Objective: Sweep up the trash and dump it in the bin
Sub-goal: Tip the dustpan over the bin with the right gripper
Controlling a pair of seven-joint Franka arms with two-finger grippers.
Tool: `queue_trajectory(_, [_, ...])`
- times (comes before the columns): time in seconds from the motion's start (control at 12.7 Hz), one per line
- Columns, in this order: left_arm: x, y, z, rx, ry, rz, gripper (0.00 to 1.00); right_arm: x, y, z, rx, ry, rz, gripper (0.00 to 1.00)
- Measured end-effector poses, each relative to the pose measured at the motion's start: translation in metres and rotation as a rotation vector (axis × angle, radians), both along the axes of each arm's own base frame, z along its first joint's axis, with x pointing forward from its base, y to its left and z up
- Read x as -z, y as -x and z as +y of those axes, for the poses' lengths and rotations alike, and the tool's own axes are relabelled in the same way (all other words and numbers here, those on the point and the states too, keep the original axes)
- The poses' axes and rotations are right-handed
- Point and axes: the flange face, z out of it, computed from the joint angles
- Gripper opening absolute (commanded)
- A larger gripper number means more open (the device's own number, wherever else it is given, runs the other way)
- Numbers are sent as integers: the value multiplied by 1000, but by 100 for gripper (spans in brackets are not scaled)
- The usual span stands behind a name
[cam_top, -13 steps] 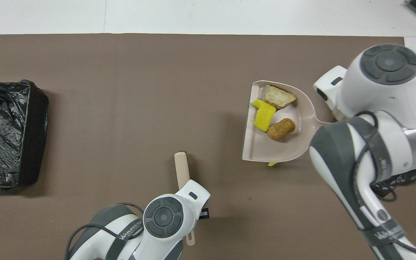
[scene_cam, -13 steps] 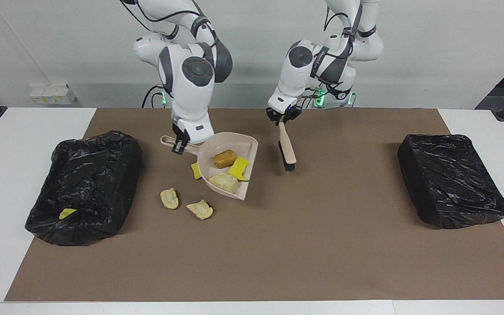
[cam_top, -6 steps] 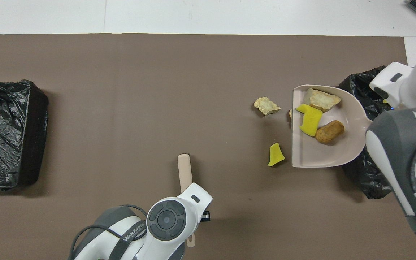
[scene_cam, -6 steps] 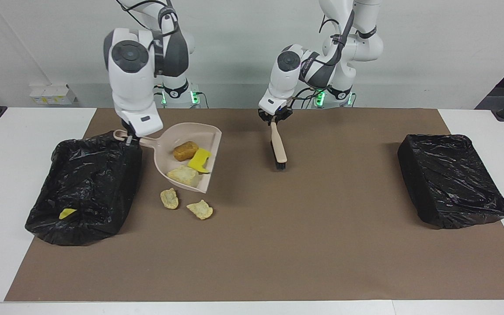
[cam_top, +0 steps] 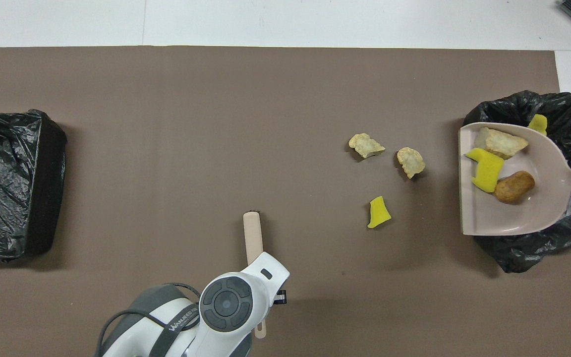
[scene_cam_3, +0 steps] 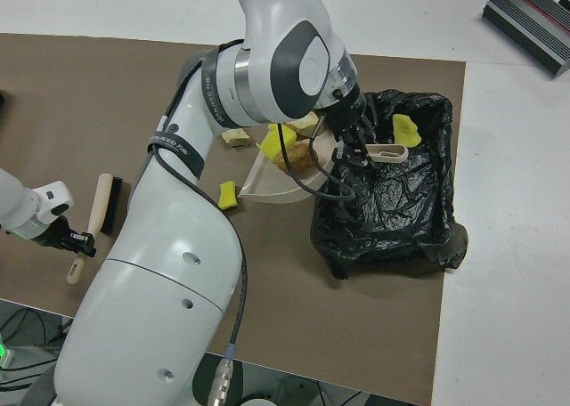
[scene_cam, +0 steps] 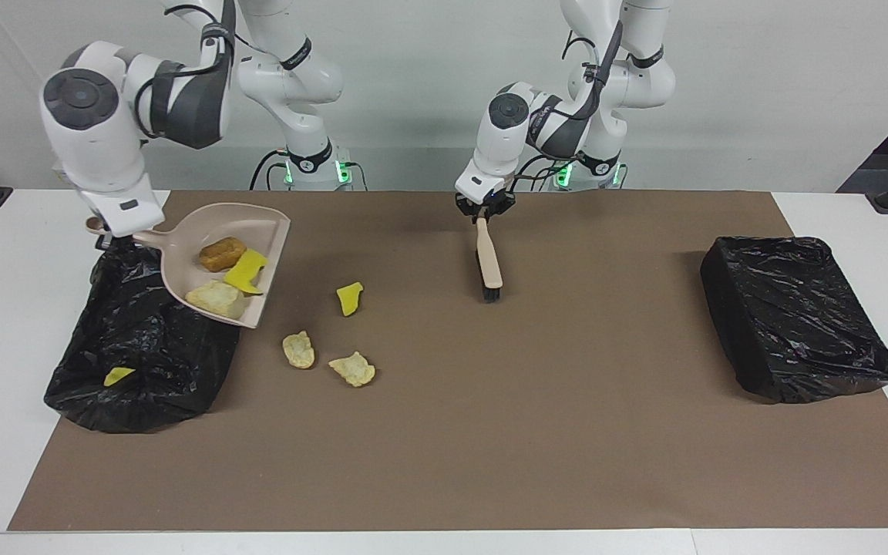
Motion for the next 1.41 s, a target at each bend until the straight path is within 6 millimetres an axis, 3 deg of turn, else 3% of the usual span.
queue_trajectory(0.08, [3,0,1,-2,2,-4,16,-2,2,-20,4,1,-15,0])
queue_trajectory(0.16, [3,0,1,-4,5,-9,63,-4,5,-41,11,12,-36,0])
queue_trajectory(0.24, [3,-1,1,-4,7,-12,100,-7,9,-61,14,33,-51,0])
queue_trajectory(0.39, [3,-3,1,-9,12,-12,100,-7,15,-88,3,111,-46,0])
queue_trajectory(0.63, [-19,-33,6,-63,53,-42,100,10,15,-93,-63,229,17,0])
queue_trajectory(1.02, [-76,-121,71,-145,17,-126,100,36,24,-89,-98,378,95,0])
queue_trajectory(1.41, [-141,-188,167,-146,28,-126,100,30,25,-96,-121,562,112,0])
